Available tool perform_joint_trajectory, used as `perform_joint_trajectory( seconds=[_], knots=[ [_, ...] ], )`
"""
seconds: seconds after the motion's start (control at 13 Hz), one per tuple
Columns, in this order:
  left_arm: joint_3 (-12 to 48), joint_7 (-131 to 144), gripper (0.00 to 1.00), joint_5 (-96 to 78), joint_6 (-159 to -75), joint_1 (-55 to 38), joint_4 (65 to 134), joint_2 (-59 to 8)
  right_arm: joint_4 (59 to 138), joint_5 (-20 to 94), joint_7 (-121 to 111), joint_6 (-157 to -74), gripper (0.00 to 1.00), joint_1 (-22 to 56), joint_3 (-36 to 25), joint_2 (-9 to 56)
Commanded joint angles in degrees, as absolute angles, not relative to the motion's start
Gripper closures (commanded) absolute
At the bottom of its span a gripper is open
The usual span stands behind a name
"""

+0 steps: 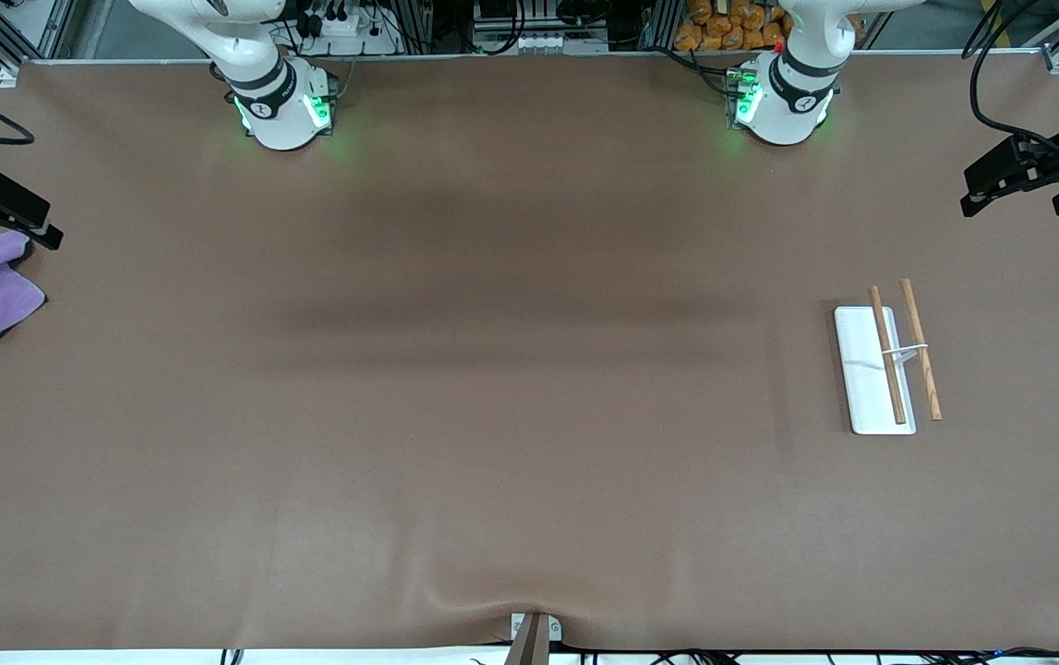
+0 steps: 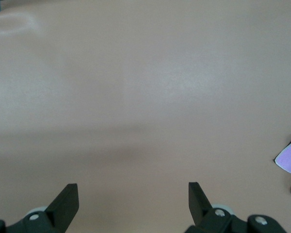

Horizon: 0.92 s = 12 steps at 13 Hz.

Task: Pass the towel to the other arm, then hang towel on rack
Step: 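Move the right gripper down to the purple towel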

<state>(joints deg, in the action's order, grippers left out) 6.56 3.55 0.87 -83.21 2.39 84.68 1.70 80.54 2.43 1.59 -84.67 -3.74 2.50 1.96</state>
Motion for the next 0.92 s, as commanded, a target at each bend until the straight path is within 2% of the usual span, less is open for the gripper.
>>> perform_joint_trajectory(
  seconds=[0.0, 0.84],
  knots=[
    [6.7, 4.0, 0.00, 2.3, -82.7, 2.3, 84.0, 2.0, 80.0, 2.0, 1.4, -84.4, 0.00, -4.6, 3.1, 2.3],
    [6.2, 2.9, 0.00, 1.8, -82.4, 2.6, 83.8, 1.8, 79.8, 2.2, 1.4, -84.7, 0.00, -4.9, 3.1, 4.7]
  ],
)
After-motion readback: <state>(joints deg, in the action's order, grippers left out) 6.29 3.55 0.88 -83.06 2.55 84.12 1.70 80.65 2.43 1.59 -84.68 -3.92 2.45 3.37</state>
